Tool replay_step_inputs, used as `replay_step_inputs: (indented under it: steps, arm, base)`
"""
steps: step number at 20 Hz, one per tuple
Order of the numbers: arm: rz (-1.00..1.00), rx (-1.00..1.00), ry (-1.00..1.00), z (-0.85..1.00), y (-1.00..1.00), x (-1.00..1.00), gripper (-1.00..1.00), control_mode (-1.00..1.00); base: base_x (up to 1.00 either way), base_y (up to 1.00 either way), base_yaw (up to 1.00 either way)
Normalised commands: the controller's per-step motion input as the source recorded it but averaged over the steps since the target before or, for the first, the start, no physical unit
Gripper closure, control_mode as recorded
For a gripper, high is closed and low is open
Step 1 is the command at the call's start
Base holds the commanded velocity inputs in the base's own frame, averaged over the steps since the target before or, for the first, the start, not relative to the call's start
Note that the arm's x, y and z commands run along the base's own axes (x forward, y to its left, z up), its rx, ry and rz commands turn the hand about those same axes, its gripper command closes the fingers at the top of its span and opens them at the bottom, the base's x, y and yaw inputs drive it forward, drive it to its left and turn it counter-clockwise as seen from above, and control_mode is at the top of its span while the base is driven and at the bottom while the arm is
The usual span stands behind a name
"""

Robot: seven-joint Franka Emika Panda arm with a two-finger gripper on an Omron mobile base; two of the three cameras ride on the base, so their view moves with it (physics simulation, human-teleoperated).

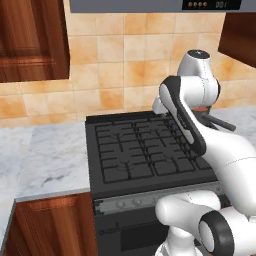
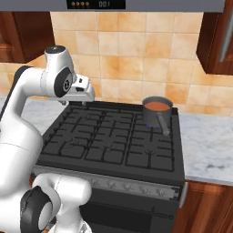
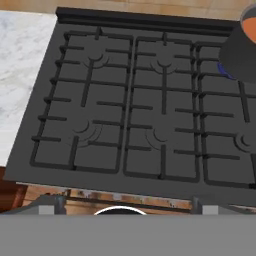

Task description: Wait until the marinara sauce is simmered to a deep red color and then turn off the stove.

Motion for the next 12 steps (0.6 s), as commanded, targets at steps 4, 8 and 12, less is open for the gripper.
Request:
replay_step_inputs:
  steps: [4,8,12]
  arm:
    - [0.0,0.0,0.0,0.0,0.0,0.0,-1.0,1.0]
    - [0.0,0.0,0.0,0.0,0.0,0.0,-1.0,1.0]
    - [0.0,0.0,0.0,0.0,0.0,0.0,-1.0,1.0]
  base:
    - [0.0,0.37,-0.01]
    - [0.01,0.33,-0.01]
    - [0.0,0.34,0.0]
